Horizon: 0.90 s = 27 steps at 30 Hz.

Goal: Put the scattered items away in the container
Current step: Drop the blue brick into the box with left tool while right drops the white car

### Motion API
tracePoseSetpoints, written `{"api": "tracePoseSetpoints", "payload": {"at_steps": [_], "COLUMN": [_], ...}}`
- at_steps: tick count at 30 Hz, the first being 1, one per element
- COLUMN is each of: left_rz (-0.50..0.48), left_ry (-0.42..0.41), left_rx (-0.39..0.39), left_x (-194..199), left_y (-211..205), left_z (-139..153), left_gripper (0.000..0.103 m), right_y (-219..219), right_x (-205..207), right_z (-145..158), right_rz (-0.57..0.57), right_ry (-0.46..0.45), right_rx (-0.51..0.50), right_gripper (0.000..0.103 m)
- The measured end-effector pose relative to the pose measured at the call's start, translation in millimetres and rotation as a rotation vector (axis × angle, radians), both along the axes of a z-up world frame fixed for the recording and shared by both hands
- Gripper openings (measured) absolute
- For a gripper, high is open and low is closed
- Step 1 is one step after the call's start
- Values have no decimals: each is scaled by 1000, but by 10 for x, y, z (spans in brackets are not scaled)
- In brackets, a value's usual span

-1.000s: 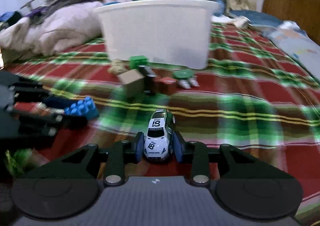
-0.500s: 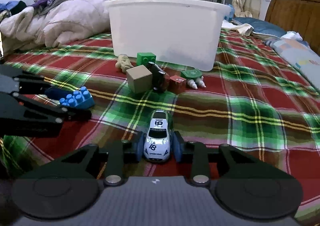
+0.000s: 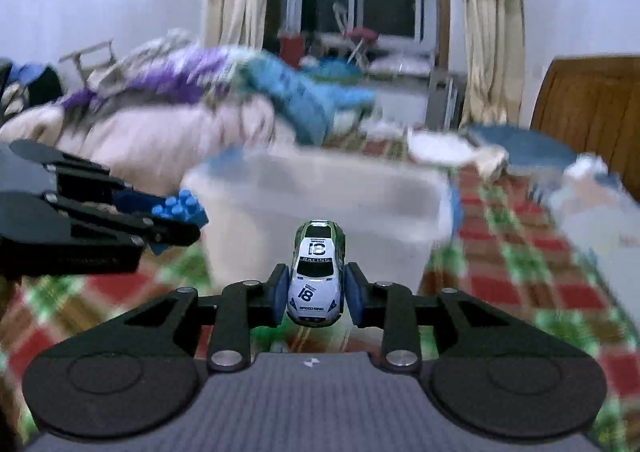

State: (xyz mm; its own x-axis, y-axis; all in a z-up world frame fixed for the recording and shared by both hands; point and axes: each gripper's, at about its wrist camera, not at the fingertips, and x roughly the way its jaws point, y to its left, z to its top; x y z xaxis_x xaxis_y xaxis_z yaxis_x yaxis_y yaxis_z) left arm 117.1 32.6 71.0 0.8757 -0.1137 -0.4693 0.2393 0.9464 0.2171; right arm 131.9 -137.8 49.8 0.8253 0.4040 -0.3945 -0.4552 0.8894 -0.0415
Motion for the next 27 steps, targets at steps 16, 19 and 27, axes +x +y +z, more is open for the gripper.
{"api": "tracePoseSetpoints", "payload": {"at_steps": [16,19,27], "left_rz": [126,104,55], "left_ry": [42,20,30], "left_rx": [-142,-127,-79], "left_x": [934,754,62], "left_y": [182,148,49], "left_z": [-10,41,-4], "left_gripper": [79,79,86], "right_y": [90,51,5], "right_x": [933,803,89], "right_z": [19,102,155], "right_rz": [-120,-89,-38], "right_ry": [47,13,-74], "right_rx": [31,70,31], "right_gripper": [60,60,80]}}
